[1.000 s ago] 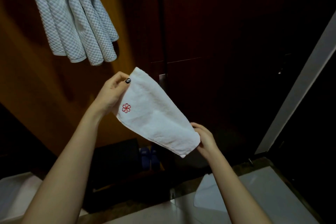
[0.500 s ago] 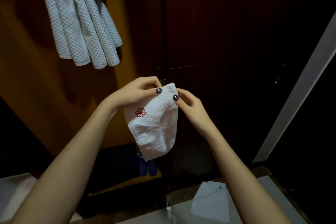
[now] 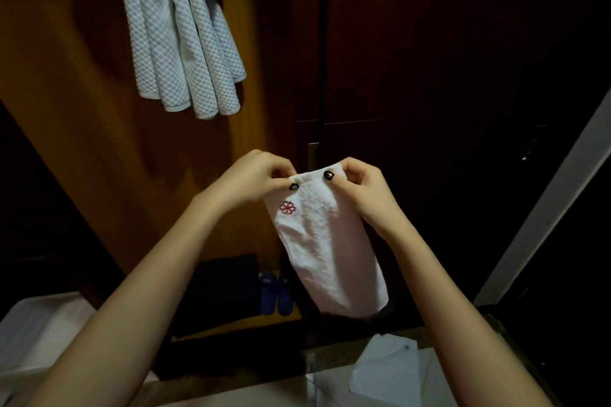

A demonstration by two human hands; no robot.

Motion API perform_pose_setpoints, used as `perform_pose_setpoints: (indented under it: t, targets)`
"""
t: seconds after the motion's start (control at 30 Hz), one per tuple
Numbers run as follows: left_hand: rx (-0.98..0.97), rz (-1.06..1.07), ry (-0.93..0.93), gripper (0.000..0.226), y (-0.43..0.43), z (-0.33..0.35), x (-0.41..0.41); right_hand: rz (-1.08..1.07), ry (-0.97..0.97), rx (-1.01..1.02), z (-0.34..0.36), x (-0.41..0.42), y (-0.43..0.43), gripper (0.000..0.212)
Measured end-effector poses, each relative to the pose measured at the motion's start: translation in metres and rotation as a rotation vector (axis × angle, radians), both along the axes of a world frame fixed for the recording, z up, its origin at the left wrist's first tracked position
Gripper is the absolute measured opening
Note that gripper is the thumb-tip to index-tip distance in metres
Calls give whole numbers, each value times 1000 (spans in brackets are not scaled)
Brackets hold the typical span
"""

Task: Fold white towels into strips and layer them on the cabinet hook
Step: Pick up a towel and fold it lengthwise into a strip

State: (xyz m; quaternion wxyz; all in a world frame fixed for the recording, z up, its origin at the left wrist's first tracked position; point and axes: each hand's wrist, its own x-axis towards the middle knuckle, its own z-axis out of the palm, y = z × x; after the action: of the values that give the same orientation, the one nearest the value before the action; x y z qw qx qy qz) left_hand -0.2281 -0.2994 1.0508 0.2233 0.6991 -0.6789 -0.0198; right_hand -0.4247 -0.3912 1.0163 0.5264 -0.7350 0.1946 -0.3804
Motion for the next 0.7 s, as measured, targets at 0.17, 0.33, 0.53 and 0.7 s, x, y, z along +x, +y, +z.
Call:
perform_pose_setpoints:
  t: [0.17,0.33,0.53,0.7]
  targets:
    - [-77,-33,260,5,1,-8,-12,8,-40,42,-5,-12,0,13]
    - [-75,-121,310,4,-2,-13,-24,-26,-76,89,-14,-20,0,11]
    - [-93,-267,356,18,-1,-10,-34,-22,-89,115,-15,-26,-7,6]
    - [-106,-321,533,20,1,-1,-42,74,-59,137,-10,-24,-11,14]
